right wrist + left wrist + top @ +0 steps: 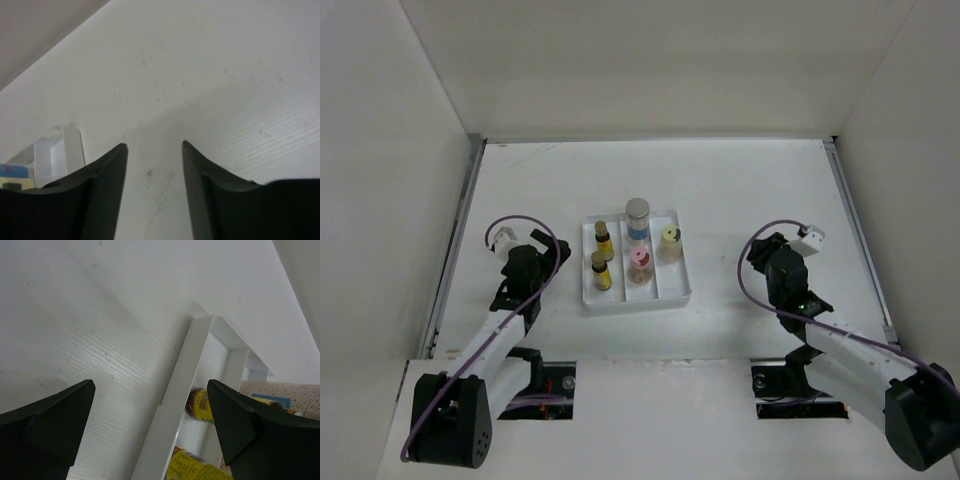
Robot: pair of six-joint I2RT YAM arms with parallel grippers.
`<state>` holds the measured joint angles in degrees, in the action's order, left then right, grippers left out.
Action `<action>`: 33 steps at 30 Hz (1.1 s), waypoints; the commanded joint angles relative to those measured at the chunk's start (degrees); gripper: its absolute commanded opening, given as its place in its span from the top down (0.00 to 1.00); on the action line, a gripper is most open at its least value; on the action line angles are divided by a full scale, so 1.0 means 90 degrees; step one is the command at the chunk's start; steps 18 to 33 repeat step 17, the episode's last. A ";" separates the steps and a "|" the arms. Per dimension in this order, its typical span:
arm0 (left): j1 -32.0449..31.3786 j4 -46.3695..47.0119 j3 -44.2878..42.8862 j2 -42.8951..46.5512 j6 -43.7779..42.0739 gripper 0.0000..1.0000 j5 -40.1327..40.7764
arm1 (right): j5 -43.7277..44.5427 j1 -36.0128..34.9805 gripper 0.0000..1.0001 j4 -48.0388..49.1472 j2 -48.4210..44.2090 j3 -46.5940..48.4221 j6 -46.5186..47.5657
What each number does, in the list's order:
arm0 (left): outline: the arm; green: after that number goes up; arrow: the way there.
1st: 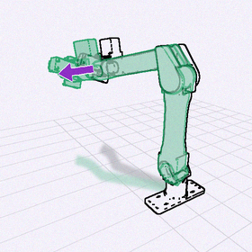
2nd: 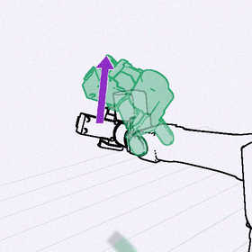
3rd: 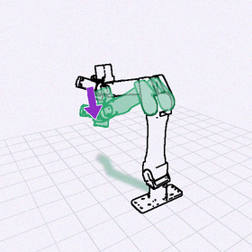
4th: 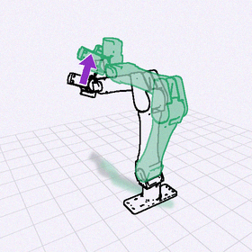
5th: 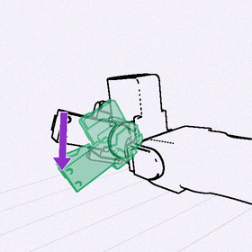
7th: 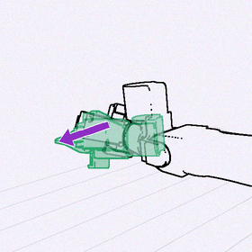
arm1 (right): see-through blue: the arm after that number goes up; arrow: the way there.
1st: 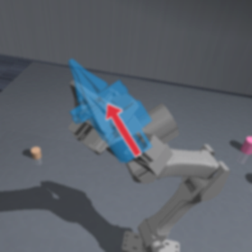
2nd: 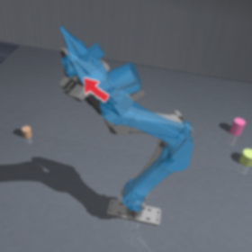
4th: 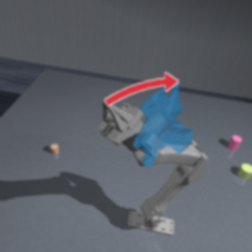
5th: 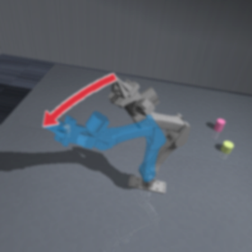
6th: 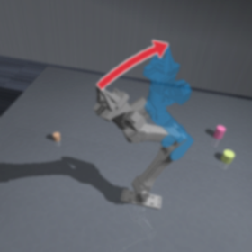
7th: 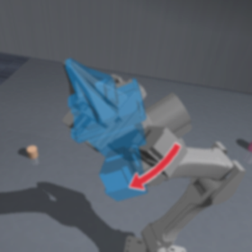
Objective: Organize the condiment bottles
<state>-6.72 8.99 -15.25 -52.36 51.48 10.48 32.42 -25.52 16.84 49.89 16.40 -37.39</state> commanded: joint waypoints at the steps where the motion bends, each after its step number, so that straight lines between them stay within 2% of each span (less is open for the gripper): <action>1: 0.0059 -0.0023 -0.0357 0.0027 -0.0124 0.00 -0.0002 | -0.0477 0.0271 0.61 0.0229 -0.0016 -0.0045 -0.0406; 3: 0.0039 -0.0023 -0.0415 -0.0051 -0.0125 0.00 -0.0012 | -0.0663 0.0282 0.77 0.0257 -0.0035 -0.0006 -0.0397; 5: 0.0049 -0.0062 -0.0522 -0.0139 -0.0125 0.00 -0.0080 | -0.0634 0.0253 0.83 0.0306 0.0013 -0.0006 -0.0377; 7: 0.0049 -0.0111 -0.0562 -0.0159 -0.0144 0.00 -0.0090 | -0.0751 0.0233 0.84 0.0268 0.0120 0.0081 -0.0358; 13: -0.0049 -0.0052 -0.0552 -0.0130 -0.0105 0.00 -0.0081 | -0.0868 0.0077 0.83 0.0346 0.0131 0.0120 -0.0280; 15: -0.0078 -0.0042 -0.0533 -0.0120 -0.0125 0.00 -0.0051 | -0.0888 -0.0001 0.80 0.0384 0.0131 0.0130 -0.0202; 17: -0.0098 -0.0062 -0.0552 -0.0139 -0.0125 0.00 -0.0012 | -0.0810 -0.0070 0.72 0.0433 0.0189 0.0130 -0.0153; 33: -0.0098 -0.0062 -0.0552 -0.0139 -0.0125 0.00 -0.0012 | -0.0810 -0.0070 0.72 0.0433 0.0189 0.0130 -0.0153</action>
